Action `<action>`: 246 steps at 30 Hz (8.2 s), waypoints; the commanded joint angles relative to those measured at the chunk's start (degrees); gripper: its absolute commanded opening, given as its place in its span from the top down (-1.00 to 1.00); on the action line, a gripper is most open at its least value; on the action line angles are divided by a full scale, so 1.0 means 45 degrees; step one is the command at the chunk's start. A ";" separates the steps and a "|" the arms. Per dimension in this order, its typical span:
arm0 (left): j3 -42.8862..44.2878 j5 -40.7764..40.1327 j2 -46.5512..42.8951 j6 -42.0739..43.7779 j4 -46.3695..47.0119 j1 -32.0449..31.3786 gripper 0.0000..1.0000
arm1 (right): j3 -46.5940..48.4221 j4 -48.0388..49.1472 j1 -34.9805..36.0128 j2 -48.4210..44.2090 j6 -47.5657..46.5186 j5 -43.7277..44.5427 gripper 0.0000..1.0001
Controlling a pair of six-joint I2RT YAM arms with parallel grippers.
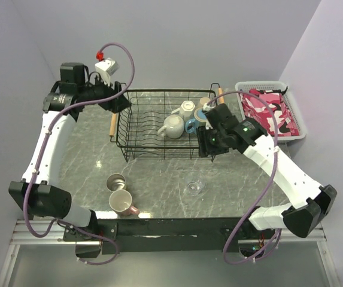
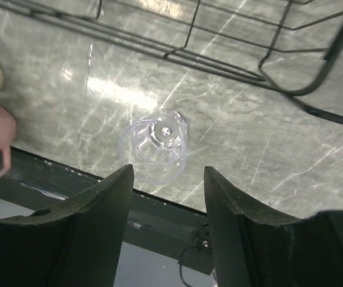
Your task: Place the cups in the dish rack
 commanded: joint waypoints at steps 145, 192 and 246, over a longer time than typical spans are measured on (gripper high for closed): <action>0.0654 0.4733 0.3022 -0.8157 0.7284 -0.0411 -0.93 | 0.3457 1.9092 -0.2915 0.6212 1.3174 -1.4039 1.00; 0.0243 0.6434 0.2827 -1.2888 1.1720 -0.1622 -0.25 | 0.4065 2.1028 -0.2544 0.7367 1.4914 -1.3629 1.00; 0.3521 0.5697 0.3761 -0.8721 0.5948 -0.0098 0.95 | 0.0625 1.4451 -0.5531 0.3539 0.9079 -1.3220 -0.34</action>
